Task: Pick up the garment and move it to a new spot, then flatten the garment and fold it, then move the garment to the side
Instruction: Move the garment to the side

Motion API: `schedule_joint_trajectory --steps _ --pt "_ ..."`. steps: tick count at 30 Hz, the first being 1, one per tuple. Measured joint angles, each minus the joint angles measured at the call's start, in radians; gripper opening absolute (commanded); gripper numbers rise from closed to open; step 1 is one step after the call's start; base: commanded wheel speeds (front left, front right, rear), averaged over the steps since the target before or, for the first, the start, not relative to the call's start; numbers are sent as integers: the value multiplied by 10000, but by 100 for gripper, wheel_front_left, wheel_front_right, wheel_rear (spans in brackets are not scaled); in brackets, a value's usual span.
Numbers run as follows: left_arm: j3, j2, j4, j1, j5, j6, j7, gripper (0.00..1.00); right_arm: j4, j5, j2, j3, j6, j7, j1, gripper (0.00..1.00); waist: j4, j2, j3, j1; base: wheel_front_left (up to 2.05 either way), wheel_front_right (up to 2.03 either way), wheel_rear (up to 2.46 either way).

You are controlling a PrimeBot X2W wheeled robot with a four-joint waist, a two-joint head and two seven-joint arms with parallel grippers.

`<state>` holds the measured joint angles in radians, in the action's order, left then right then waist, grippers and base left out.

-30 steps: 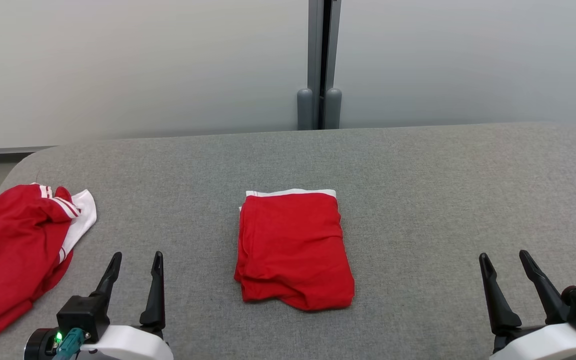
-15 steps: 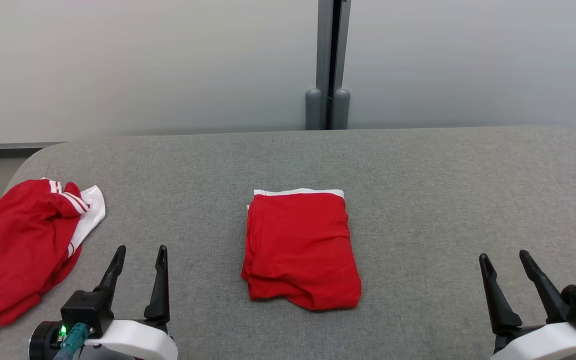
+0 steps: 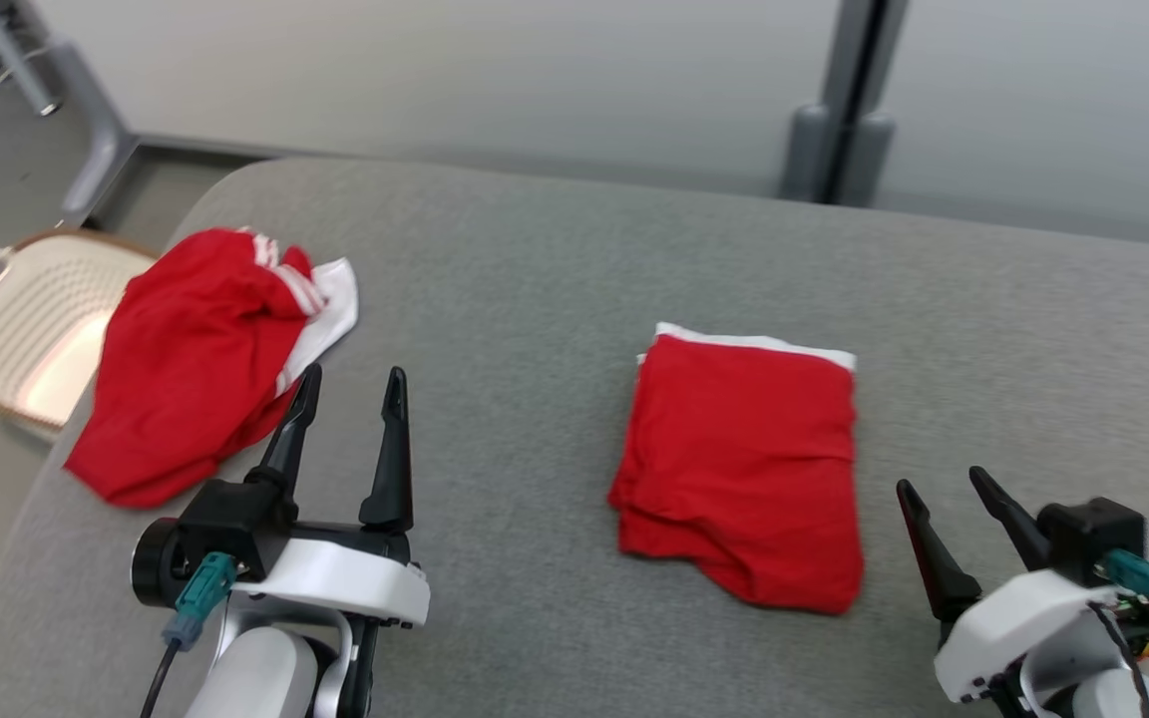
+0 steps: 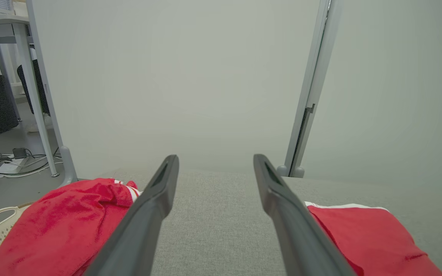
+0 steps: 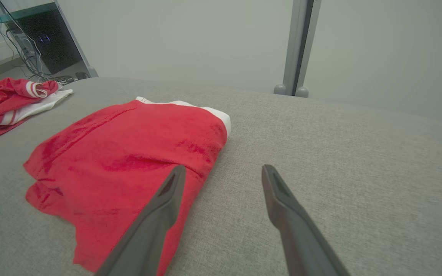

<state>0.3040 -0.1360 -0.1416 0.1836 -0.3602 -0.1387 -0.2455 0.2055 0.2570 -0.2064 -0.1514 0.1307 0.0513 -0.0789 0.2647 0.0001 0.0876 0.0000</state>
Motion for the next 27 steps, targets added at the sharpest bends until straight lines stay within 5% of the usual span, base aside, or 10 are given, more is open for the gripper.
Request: schedule_joint_trajectory --steps 11,12,13,14,15,27 --pt "21 495 -228 427 173 215 -161 100 2569 1156 -98 -972 0 395 -1335 100 1285 0 1183 0 0 0 0" --pt "-21 518 -211 456 203 234 -161 100 2640 1241 -117 -1011 4 499 -1428 85 1307 0 1245 0 0 0 0" --pt "-71 531 -186 466 244 242 -161 100 2658 1469 -115 -1043 4 606 -1497 49 1309 0 1288 0 0 0 0" --pt "-121 548 -163 467 272 245 -161 100 2654 1561 -127 -1087 4 646 -1541 30 1282 0 1306 0 0 0 0" --pt "-155 562 -128 467 297 247 -161 100 2646 1567 -138 -1139 4 673 -1566 0 1242 0 1314 0 0 0 0" --pt "-456 510 209 502 911 428 -178 100 2190 1962 -414 -2140 17 539 -1633 0 -73 0 1365 0 0 0 0"
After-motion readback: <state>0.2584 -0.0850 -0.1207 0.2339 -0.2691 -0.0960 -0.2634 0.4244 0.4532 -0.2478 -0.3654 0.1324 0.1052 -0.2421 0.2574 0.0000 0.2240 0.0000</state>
